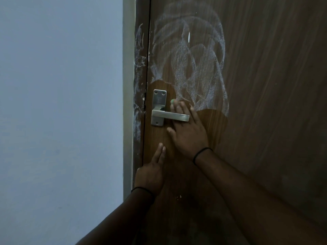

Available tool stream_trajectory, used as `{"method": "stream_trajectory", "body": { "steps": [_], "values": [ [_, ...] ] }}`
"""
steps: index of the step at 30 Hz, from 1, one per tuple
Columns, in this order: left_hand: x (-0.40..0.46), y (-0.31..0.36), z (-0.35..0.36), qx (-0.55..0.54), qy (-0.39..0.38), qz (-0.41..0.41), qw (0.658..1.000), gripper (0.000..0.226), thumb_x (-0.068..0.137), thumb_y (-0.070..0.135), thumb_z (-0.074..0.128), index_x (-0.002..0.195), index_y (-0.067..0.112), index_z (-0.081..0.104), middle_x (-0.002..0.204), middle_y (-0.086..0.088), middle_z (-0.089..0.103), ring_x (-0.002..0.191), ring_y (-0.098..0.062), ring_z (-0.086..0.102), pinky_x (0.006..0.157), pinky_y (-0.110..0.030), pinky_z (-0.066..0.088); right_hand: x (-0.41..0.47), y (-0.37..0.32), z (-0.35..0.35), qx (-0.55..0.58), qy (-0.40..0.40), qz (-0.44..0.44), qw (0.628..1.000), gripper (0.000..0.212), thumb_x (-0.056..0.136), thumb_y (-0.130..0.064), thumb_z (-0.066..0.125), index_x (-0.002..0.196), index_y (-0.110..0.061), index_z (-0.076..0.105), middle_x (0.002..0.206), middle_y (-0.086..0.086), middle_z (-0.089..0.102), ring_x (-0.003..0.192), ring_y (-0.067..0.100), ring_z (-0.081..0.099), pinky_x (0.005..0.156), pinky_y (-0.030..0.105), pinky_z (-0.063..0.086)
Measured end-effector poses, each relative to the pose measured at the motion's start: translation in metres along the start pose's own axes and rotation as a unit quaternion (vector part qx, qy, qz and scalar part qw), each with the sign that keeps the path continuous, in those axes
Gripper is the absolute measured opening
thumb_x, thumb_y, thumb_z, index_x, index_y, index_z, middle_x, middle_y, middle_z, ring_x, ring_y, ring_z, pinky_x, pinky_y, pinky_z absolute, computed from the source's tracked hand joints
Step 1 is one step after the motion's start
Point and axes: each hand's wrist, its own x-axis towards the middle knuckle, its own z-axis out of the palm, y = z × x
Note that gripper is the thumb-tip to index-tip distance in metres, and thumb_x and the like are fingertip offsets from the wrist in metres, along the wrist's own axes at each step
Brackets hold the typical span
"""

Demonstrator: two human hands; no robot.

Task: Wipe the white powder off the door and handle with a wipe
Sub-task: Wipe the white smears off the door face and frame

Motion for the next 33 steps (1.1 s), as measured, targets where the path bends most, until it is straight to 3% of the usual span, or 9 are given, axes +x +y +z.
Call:
{"method": "stream_trajectory", "body": {
  "steps": [3,7,10,13,16,20,27,30,33],
  "values": [
    [-0.001,0.000,0.000,0.005,0.000,-0.009,1.000,0.073,0.100,0.034,0.035,0.152,0.030,-0.015,0.155,0.015,-0.030,0.071,-0.013,0.052,0.058,-0.030,0.040,0.007,-0.002,-0.002,0.009,0.011,0.004,1.000,0.072,0.099,-0.047,0.033,0.155,-0.011,0.006,0.163,0.005,-0.005,0.150,0.020,-0.004,0.122,0.041,0.003],
    [0.001,0.000,-0.001,0.006,-0.001,0.000,1.000,0.071,0.100,0.033,0.035,0.152,0.029,-0.014,0.154,0.015,-0.030,0.076,-0.016,0.059,0.059,-0.030,0.047,0.012,0.003,-0.004,0.014,0.031,0.028,0.999,0.073,0.099,-0.047,0.034,0.155,-0.010,0.005,0.163,0.005,-0.004,0.151,0.021,-0.003,0.122,0.040,0.003],
    [0.001,0.002,-0.002,-0.005,-0.001,-0.005,1.000,0.071,0.100,0.036,0.034,0.153,0.029,-0.013,0.155,0.015,-0.029,0.071,-0.013,0.053,0.056,-0.028,0.041,0.008,0.002,-0.002,0.005,0.018,-0.001,1.000,0.075,0.098,-0.050,0.036,0.155,-0.011,0.009,0.163,0.005,0.001,0.151,0.020,0.000,0.122,0.040,0.005],
    [0.001,0.000,-0.003,-0.001,-0.005,-0.006,1.000,0.070,0.101,0.036,0.034,0.152,0.029,-0.013,0.154,0.015,-0.030,0.073,-0.015,0.057,0.058,-0.029,0.047,-0.006,0.014,0.002,-0.002,0.001,-0.014,1.000,0.073,0.098,-0.051,0.030,0.155,-0.010,0.008,0.163,0.006,-0.003,0.151,0.021,-0.005,0.123,0.041,0.004],
    [0.002,0.003,-0.004,-0.003,-0.003,0.003,1.000,0.070,0.101,0.037,0.034,0.152,0.029,-0.013,0.155,0.014,-0.028,0.075,-0.015,0.059,0.058,-0.028,0.045,-0.035,0.023,0.010,-0.034,-0.026,-0.032,0.999,0.071,0.099,-0.053,0.028,0.154,-0.010,0.015,0.163,0.010,0.010,0.151,0.023,0.002,0.122,0.041,0.004],
    [0.000,0.005,-0.005,-0.011,0.001,-0.004,1.000,0.069,0.102,0.039,0.033,0.153,0.027,-0.012,0.158,0.011,-0.024,0.068,-0.007,0.050,0.056,-0.024,0.040,-0.050,0.023,0.016,-0.032,-0.043,-0.040,0.998,0.075,0.099,-0.056,0.023,0.155,-0.008,0.007,0.163,0.010,0.004,0.150,0.022,-0.004,0.122,0.042,0.008],
    [0.003,0.006,-0.009,0.014,-0.014,-0.009,1.000,0.068,0.102,0.035,0.035,0.154,0.027,-0.010,0.160,0.008,-0.020,0.069,-0.005,0.047,0.056,-0.023,0.037,-0.046,0.042,0.006,0.011,-0.019,0.044,0.999,0.077,0.098,-0.057,0.022,0.155,-0.010,0.001,0.163,0.006,-0.008,0.150,0.021,-0.008,0.122,0.041,0.001],
    [0.002,0.011,-0.010,-0.001,-0.012,-0.014,1.000,0.069,0.102,0.036,0.035,0.154,0.026,-0.008,0.161,0.007,-0.018,0.071,-0.007,0.051,0.058,-0.023,0.041,-0.048,0.040,0.007,0.004,-0.025,-0.012,1.000,0.077,0.098,-0.060,0.020,0.155,-0.011,0.004,0.163,0.008,-0.002,0.150,0.020,-0.007,0.122,0.042,0.005],
    [0.001,0.013,-0.015,0.009,-0.021,-0.018,1.000,0.069,0.101,0.037,0.035,0.154,0.023,-0.006,0.162,0.003,-0.016,0.078,-0.010,0.057,0.063,-0.026,0.047,-0.038,0.047,0.000,0.020,-0.012,0.032,0.999,0.079,0.097,-0.061,0.021,0.155,-0.011,-0.001,0.163,0.005,-0.009,0.150,0.019,-0.010,0.122,0.042,0.003]
  ]
}}
